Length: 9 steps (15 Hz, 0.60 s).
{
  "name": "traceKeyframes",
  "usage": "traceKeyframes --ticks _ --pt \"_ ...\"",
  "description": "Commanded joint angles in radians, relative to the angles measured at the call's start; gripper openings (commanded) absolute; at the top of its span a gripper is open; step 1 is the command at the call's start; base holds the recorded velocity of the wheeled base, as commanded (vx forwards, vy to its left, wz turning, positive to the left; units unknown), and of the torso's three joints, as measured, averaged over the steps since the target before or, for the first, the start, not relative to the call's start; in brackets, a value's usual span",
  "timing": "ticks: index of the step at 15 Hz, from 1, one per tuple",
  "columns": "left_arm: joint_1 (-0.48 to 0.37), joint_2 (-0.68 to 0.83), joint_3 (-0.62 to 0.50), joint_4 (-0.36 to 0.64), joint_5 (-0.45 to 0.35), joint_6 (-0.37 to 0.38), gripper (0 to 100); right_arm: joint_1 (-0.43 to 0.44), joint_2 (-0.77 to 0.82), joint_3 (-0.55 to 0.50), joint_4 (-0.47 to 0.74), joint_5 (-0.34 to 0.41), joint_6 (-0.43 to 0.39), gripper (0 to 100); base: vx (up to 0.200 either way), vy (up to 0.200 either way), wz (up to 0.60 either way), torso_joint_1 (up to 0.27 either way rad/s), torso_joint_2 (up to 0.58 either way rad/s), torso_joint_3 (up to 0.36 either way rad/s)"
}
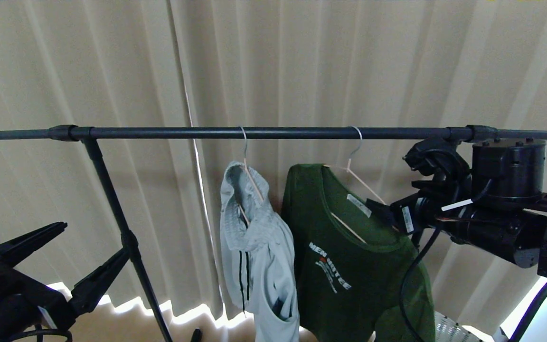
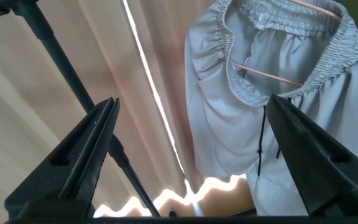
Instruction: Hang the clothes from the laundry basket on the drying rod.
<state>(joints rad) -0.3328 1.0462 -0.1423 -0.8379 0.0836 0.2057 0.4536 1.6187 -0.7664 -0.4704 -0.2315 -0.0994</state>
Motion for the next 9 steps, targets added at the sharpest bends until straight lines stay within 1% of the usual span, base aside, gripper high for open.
traceKeyframes --ticks 1,4,6,8,9 --pt "0.0 -0.008 0.0 0.0 0.001 0.0 100 0.002 -0.011 0.048 -0.054 0.06 0.004 100 0.0 0.0 0.0 0.0 0.0 0.0" --pt "0.0 -0.014 0.0 0.0 0.001 0.0 100 0.004 -0.039 0.096 -0.132 0.069 0.004 100 0.0 0.0 0.0 0.0 0.0 0.0" --pt "0.003 -0.046 -0.008 0.0 0.004 0.0 100 0.002 -0.137 0.174 -0.165 0.069 0.004 100 0.0 0.0 0.0 0.0 0.0 0.0" --pt "0.008 -0.1 -0.003 0.003 0.008 -0.002 100 -0.004 -0.278 0.28 -0.175 0.066 0.003 100 0.0 0.0 0.0 0.0 0.0 0.0" --pt "0.018 -0.132 0.001 0.02 0.015 -0.002 100 -0.027 -0.376 0.345 -0.169 0.066 -0.002 100 0.0 0.0 0.0 0.0 0.0 0.0"
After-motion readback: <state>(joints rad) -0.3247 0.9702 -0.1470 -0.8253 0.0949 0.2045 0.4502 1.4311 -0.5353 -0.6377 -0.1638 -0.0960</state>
